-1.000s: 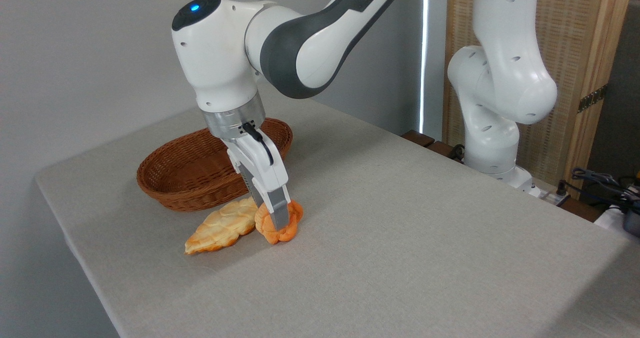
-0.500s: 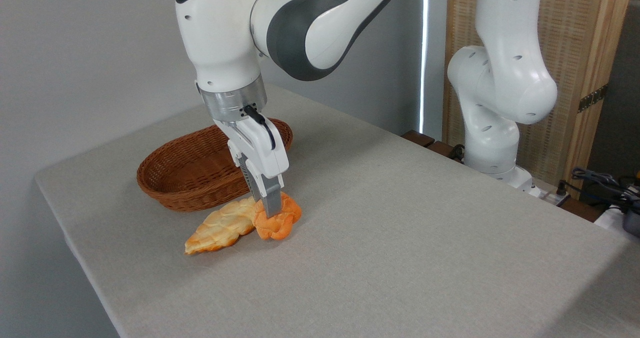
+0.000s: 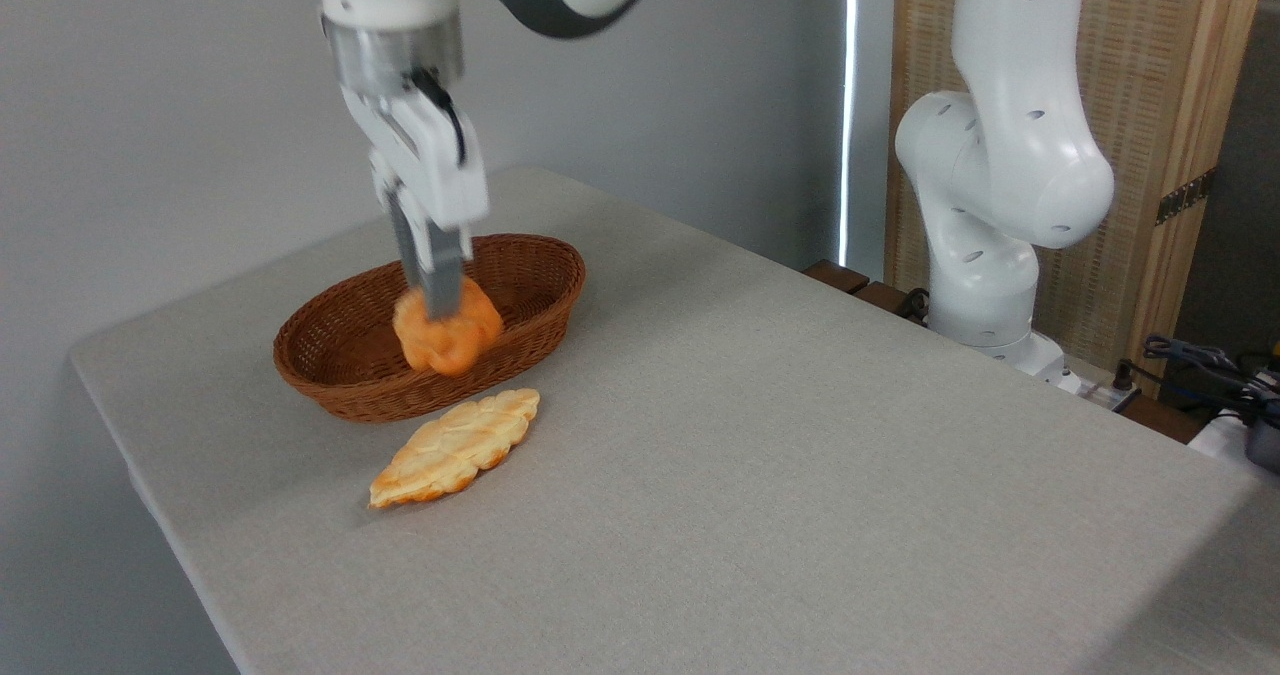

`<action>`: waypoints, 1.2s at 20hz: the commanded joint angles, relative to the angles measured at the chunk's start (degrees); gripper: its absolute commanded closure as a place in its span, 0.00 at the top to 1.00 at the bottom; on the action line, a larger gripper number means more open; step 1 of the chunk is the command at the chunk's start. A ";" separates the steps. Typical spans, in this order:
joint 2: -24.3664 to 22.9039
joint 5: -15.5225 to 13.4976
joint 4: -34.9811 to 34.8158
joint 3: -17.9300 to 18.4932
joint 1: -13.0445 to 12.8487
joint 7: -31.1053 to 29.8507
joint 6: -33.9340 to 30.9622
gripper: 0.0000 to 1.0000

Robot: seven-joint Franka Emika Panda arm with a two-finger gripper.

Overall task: Put bread into the basket
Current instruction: 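Lift the orange roll and lower it into the wicker basket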

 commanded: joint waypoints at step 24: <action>3.34 11.10 2.97 5.12 1.37 -7.24 -0.57 1.00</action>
